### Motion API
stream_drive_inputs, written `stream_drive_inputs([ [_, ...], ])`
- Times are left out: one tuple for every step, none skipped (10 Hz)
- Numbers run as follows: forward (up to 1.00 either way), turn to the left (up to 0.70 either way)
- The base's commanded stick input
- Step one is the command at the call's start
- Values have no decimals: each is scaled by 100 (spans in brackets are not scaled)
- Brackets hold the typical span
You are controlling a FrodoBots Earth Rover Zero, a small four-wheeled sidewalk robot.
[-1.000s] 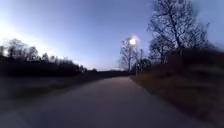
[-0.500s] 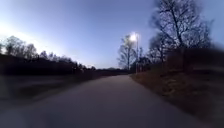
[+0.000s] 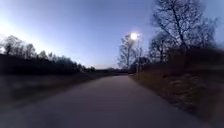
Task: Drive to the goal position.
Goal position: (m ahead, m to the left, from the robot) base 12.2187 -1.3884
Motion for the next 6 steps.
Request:
stream_drive_inputs([
  [100, 0],
  [100, 0],
  [100, 0],
  [100, 0],
  [100, 0],
  [100, 0],
])
